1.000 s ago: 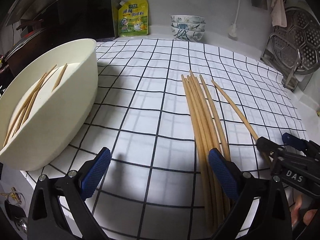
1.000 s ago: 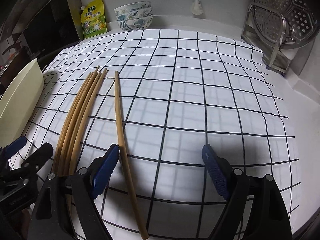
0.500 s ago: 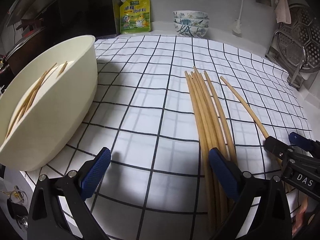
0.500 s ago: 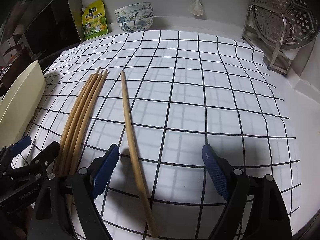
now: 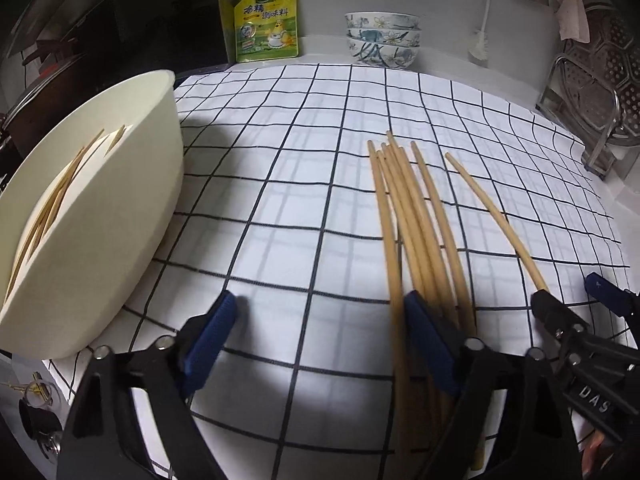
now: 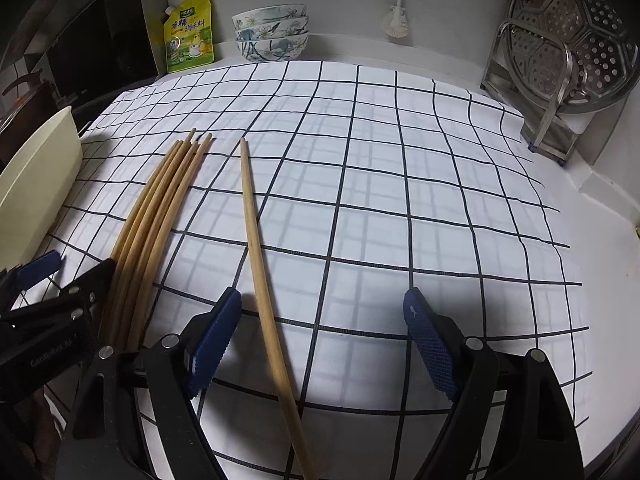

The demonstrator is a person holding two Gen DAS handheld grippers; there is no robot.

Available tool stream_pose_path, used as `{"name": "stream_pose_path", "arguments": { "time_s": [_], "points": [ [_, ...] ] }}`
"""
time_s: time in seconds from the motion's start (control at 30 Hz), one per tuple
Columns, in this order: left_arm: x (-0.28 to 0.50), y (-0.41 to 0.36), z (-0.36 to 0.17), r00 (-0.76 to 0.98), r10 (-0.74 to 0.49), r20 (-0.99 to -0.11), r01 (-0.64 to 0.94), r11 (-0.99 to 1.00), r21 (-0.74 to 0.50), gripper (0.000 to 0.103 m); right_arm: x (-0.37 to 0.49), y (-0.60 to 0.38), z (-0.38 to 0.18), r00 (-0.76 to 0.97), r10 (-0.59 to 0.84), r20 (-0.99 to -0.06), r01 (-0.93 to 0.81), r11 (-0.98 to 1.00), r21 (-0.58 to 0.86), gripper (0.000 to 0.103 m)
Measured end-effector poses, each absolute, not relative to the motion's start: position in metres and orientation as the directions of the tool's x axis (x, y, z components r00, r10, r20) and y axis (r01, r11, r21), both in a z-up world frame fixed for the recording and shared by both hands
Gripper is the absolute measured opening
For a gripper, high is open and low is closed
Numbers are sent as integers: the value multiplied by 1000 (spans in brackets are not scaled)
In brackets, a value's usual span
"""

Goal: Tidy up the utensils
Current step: 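Close the right tool on one chopstick while the left tool grasps another, then carry both held chopsticks up and over the cream basin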

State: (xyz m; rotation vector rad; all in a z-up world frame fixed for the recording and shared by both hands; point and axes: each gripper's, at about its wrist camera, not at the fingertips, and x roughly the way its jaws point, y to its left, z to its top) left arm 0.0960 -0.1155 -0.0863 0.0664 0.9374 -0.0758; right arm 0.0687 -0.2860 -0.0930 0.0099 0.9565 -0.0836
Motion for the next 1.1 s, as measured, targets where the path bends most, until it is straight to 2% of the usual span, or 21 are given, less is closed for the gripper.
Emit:
{"name": "stream_pose_path", "arguments": {
  "time_s": [0.03,0.1,0.13,0.17,0.2,0.23,0.27,0.37,0.6,0.73,1.1],
  "points": [
    [96,-118,-85,591,-46,-805,106,994,21,70,69,-285,-93,576,-66,-815,71,997,-30,76],
    [97,-122,-84,592,-59,-804,122,992,17,60,68,-282,-92,583,-50,-811,53,998,-23,65],
    [97,-124,-84,593,-64,-802,130,991,17,52,68,-280,-92,586,-42,-809,42,999,-21,61],
    [96,-124,-83,593,-73,-802,139,990,12,42,67,-278,-91,589,-33,-808,30,999,-18,53],
    [96,-125,-83,591,-87,-802,149,989,2,37,67,-275,-90,592,-27,-806,18,1000,-21,37],
    [96,-126,-83,589,-94,-803,160,987,2,23,67,-273,-90,594,-22,-805,7,1000,-22,28],
    [94,-127,-82,586,-102,-804,171,985,-1,7,67,-270,-89,594,-16,-804,-5,1000,-24,9],
    [93,-126,-82,576,-125,-808,190,982,-17,7,66,-266,-89,596,-10,-803,-19,999,-27,7],
    [83,-114,-71,575,-182,-798,203,976,-76,7,63,-281,-76,627,89,-774,5,993,118,7],
    [75,-99,-42,605,-230,-762,212,969,-125,7,55,-275,-56,675,118,-728,-5,988,156,7],
    [64,-23,44,732,-272,-625,224,962,-156,7,56,-215,14,776,205,-597,-81,971,227,6]
  ]
}}
